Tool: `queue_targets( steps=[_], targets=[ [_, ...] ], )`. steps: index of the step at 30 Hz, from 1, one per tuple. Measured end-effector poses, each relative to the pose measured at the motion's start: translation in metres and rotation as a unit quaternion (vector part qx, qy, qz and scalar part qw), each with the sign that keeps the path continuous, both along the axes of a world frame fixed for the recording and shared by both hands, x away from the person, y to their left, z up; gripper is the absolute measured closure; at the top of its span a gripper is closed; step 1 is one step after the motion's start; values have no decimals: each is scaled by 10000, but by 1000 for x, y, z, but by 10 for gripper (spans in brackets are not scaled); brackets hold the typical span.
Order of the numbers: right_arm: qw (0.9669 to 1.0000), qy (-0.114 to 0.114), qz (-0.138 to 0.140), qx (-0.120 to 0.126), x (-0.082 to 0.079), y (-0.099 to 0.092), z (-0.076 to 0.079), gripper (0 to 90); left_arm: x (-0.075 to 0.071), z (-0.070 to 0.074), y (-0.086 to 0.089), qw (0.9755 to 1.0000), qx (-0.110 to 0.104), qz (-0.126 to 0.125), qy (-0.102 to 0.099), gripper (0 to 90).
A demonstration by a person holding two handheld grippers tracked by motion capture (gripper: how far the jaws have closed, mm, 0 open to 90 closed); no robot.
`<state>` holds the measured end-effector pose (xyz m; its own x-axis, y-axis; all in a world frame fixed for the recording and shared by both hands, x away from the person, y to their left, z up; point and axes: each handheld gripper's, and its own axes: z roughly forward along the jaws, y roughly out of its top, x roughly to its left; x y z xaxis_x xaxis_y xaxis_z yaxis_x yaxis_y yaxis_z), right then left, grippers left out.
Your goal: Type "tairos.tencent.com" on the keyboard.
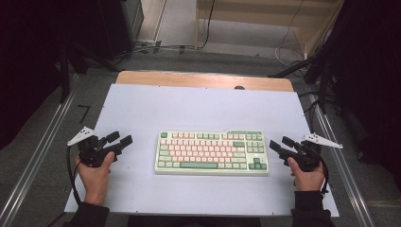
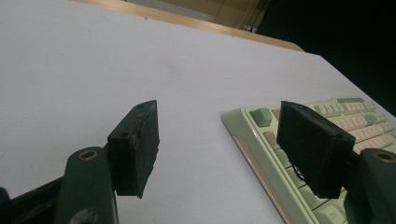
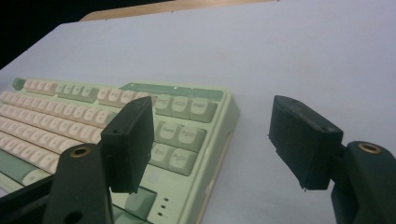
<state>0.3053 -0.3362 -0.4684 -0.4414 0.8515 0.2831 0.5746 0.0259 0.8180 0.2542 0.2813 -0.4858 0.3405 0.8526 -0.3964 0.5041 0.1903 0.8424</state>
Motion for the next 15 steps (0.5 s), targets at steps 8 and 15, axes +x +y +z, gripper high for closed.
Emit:
queue_targets(
  steps=[8,15],
  targets=[
    [9995,53,-298,20,0,-21,-4,291,2,-1,3,9999,18,83,57,307],
    [9985,92,-542,35,1,-37,-7,292,4,-4,7,9997,68,189,159,308]
  ],
)
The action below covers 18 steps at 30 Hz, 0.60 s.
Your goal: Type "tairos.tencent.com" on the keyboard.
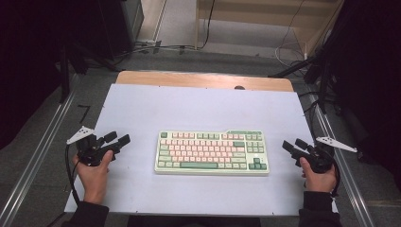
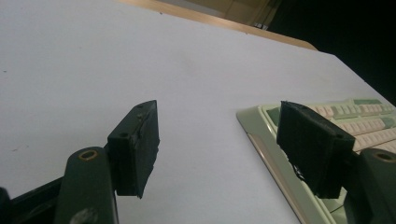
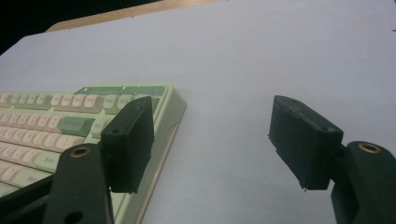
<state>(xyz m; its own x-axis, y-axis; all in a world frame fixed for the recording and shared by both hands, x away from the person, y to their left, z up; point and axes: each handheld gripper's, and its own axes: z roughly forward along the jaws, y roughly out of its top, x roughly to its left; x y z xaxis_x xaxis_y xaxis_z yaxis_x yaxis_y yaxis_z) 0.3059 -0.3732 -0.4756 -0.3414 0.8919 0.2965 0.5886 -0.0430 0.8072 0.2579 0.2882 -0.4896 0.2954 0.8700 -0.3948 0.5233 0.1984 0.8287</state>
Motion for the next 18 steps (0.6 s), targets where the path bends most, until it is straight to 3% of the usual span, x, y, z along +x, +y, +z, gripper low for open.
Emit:
queue_targets(
  steps=[18],
  targets=[
    [9998,98,-164,-23,3,-8,-5,291,4,-4,7,9996,38,232,143,309]
  ],
)
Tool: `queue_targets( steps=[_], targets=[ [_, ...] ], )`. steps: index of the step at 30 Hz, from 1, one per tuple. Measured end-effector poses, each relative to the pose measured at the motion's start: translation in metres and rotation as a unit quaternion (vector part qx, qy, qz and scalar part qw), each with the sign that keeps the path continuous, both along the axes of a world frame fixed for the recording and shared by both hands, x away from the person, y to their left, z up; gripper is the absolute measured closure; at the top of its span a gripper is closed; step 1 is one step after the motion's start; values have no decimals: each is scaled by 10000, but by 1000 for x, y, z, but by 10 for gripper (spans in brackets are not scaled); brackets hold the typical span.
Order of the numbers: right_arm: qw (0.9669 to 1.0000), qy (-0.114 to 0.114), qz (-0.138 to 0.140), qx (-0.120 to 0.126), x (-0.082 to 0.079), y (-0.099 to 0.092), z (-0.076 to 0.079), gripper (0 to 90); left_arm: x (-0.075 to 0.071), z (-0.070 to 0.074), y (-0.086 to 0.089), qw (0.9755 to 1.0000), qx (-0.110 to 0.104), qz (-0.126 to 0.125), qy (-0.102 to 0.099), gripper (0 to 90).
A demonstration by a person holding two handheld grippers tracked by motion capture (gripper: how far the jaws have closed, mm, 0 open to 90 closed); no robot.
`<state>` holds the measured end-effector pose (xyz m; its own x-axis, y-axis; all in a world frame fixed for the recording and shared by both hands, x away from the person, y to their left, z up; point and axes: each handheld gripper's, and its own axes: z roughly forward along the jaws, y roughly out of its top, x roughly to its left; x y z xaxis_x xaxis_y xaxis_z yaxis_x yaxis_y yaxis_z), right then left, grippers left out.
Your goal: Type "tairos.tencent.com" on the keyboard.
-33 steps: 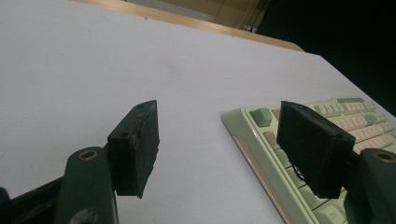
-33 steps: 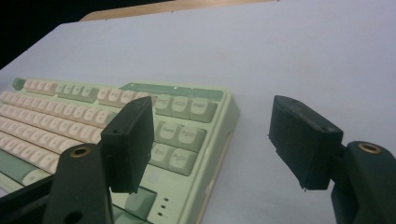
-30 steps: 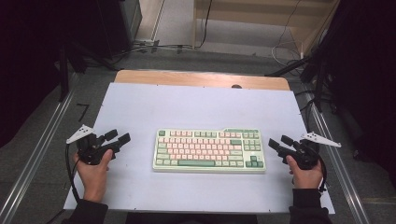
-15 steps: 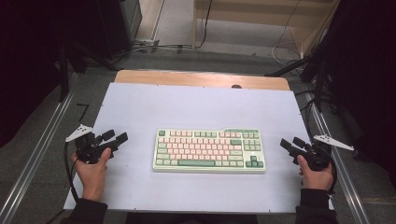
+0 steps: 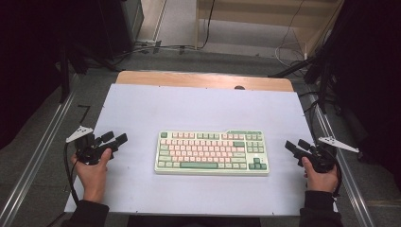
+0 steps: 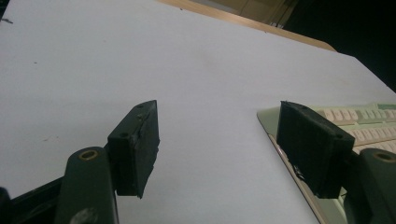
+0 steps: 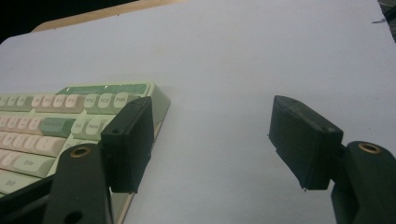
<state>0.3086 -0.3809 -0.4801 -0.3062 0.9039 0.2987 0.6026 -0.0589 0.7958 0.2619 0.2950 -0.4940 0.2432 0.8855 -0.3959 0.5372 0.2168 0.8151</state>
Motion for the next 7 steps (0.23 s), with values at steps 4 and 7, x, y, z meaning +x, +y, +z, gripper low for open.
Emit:
queue_targets(
  steps=[4,7],
  targets=[
    [10000,-7,-6,-6,0,0,-1,291,0,0,0,10000,3,-14,9,309],
    [10000,11,0,-1,1,0,-1,291,0,0,-1,10000,0,-27,10,309]
  ],
)
